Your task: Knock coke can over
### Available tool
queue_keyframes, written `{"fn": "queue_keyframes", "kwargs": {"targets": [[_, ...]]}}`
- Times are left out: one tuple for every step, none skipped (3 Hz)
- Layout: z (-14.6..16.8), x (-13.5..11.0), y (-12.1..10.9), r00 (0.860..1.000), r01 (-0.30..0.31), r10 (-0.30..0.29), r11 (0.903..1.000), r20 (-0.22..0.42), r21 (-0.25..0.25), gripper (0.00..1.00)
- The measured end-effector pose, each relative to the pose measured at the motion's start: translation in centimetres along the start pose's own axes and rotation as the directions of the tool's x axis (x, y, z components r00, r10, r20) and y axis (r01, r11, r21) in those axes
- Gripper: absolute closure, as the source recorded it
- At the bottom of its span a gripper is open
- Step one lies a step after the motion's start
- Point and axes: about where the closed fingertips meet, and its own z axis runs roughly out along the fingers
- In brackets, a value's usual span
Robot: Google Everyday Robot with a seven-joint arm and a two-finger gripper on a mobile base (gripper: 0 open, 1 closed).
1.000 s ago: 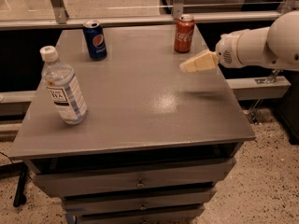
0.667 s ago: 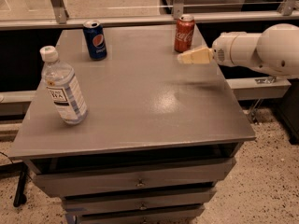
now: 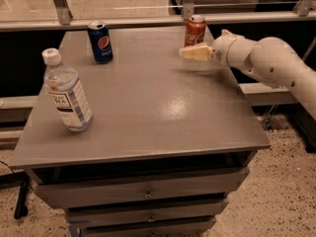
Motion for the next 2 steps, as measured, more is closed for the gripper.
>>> {"fn": "queue_keyframes", "kwargs": {"targets": [[3.6, 0.8, -0.5, 0.999, 0.024, -0.022, 0.9986, 0.035, -0.047, 0.00], [6.1, 1.0, -1.6, 0.998, 0.037, -0.033, 0.9968, 0.058, -0.071, 0.19]]}}
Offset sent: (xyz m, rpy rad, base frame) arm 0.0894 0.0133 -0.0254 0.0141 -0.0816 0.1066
